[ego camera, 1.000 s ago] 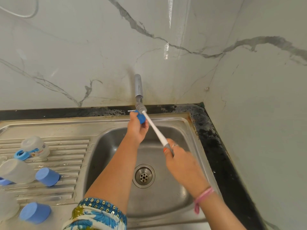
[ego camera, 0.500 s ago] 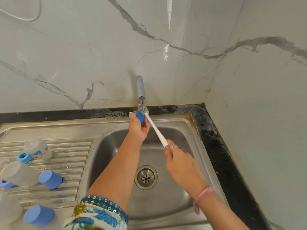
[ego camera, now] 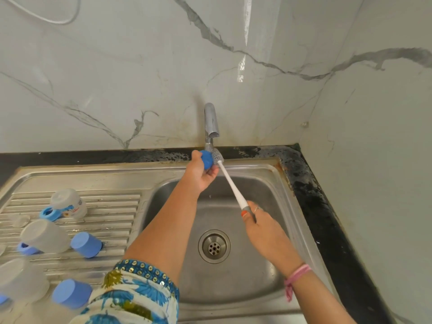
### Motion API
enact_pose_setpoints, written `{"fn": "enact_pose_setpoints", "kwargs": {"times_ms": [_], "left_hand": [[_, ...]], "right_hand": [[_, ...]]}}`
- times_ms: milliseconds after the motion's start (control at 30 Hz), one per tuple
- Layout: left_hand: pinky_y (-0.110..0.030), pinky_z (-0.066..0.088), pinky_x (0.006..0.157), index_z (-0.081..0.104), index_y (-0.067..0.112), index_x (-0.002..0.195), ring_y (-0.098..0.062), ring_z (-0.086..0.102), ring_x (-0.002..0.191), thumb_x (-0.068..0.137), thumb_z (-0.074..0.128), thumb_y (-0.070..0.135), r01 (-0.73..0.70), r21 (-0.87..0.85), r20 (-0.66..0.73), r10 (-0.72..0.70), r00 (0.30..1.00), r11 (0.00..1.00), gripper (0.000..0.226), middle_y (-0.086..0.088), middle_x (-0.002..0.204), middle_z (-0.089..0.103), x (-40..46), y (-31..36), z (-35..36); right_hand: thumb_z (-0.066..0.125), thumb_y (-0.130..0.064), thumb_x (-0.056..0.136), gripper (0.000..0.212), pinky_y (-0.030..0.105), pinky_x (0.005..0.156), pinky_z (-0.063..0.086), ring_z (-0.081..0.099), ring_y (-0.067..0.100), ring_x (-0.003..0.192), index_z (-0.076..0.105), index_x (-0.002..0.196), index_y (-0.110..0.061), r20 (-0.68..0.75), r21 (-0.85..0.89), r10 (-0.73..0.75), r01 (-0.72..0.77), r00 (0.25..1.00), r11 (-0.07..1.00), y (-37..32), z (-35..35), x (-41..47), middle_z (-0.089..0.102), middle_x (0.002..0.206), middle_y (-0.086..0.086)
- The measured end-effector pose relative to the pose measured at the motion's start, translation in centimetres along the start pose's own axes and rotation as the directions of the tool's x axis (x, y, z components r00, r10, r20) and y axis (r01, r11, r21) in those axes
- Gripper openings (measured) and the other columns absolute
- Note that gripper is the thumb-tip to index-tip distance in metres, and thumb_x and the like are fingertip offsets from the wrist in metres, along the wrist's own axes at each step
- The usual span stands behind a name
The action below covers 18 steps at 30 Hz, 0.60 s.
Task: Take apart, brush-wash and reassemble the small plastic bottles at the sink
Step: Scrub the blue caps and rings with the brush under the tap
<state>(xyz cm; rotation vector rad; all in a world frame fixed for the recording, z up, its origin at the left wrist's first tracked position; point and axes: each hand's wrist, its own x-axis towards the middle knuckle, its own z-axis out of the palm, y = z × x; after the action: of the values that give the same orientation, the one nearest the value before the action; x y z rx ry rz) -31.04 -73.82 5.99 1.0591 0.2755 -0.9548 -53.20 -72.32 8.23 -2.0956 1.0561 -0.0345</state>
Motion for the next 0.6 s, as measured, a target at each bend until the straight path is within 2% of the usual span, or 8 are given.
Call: {"fn": "enact_pose_setpoints", "kwargs": {"times_ms": [100,200,267,300,400,467,533,600], "left_hand": [[-0.036,0.050,0.099,0.047,0.005,0.107,-0.024,0.055,0.095,0.101,0.046,0.029,-0.004,0.051,0.020,0.003,1.000,0.999,0.025,-0.017,0.102,0.052,-0.3,-0.2,-0.2],[-0.036,0.054,0.090,0.047,0.004,0.107,-0.023,0.057,0.084,0.101,0.045,0.029,-0.012,0.013,0.016,0.011,1.000,1.000,0.025,-0.017,0.096,0.053,0.0,0.3,-0.4],[-0.037,0.053,0.084,0.047,0.004,0.108,-0.022,0.057,0.076,0.101,0.044,0.027,-0.002,-0.023,0.020,0.003,1.000,1.000,0.024,-0.016,0.089,0.054,0.2,0.3,-0.5],[-0.038,0.054,0.087,0.046,0.004,0.108,-0.023,0.058,0.078,0.101,0.044,0.027,0.008,-0.012,0.030,-0.008,1.000,1.000,0.024,-0.016,0.090,0.055,0.2,0.2,-0.5],[-0.043,0.049,0.100,0.044,0.004,0.114,-0.028,0.060,0.105,0.101,0.046,0.030,0.044,0.113,0.089,-0.054,0.995,0.993,0.029,-0.022,0.112,0.056,-0.1,-0.7,0.1],[-0.042,0.048,0.101,0.043,0.005,0.118,-0.029,0.058,0.112,0.101,0.047,0.030,0.048,0.166,0.100,-0.065,0.993,0.985,0.031,-0.022,0.115,0.055,-0.2,-1.1,0.7],[-0.041,0.051,0.097,0.045,0.005,0.120,-0.028,0.057,0.106,0.100,0.049,0.030,0.028,0.186,0.086,-0.044,0.995,0.982,0.032,-0.020,0.113,0.052,0.2,-1.0,1.1],[-0.039,0.055,0.089,0.048,0.007,0.120,-0.025,0.057,0.096,0.100,0.049,0.026,0.000,0.195,0.066,-0.013,0.998,0.981,0.027,-0.017,0.113,0.050,0.8,-0.6,1.1]], "right_hand": [[0.031,-0.034,0.104,0.036,0.033,0.072,0.047,0.057,0.017,0.080,0.043,0.136,-0.022,-0.015,0.000,-0.006,0.006,1.000,1.000,-0.7,0.0,0.6,0.055,0.083,-0.004],[0.032,-0.032,0.105,0.036,0.029,0.069,0.040,0.054,0.015,0.076,0.040,0.138,-0.021,-0.014,-0.075,-0.069,0.068,0.998,0.995,-0.9,0.6,-1.1,0.048,0.075,-0.011],[0.032,-0.033,0.104,0.039,0.027,0.066,0.037,0.053,0.014,0.072,0.036,0.142,-0.022,0.004,-0.108,-0.088,0.087,0.996,0.990,-1.0,1.2,-2.4,0.051,0.076,-0.009],[0.032,-0.033,0.104,0.041,0.027,0.064,0.038,0.054,0.014,0.072,0.034,0.144,-0.022,0.000,-0.110,-0.082,0.082,0.997,0.991,-1.1,1.3,-2.6,0.054,0.078,-0.007],[0.032,-0.031,0.104,0.045,0.028,0.069,0.036,0.058,0.021,0.085,0.030,0.148,-0.020,-0.064,-0.057,-0.016,0.013,0.998,0.998,-1.2,0.9,-1.2,0.060,0.094,0.002],[0.032,-0.029,0.104,0.047,0.028,0.071,0.035,0.059,0.024,0.091,0.028,0.149,-0.019,-0.109,-0.066,-0.013,0.005,0.994,0.998,-1.3,0.6,-0.7,0.058,0.097,0.003],[0.033,-0.030,0.104,0.050,0.026,0.071,0.036,0.060,0.023,0.093,0.022,0.152,-0.018,-0.122,-0.131,-0.035,0.019,0.992,0.991,-1.6,0.6,-1.3,0.059,0.097,0.003],[0.032,-0.032,0.104,0.053,0.026,0.069,0.038,0.060,0.020,0.084,0.016,0.153,-0.020,-0.104,-0.191,-0.071,0.050,0.992,0.980,-1.7,1.0,-2.7,0.061,0.090,0.002]]}}
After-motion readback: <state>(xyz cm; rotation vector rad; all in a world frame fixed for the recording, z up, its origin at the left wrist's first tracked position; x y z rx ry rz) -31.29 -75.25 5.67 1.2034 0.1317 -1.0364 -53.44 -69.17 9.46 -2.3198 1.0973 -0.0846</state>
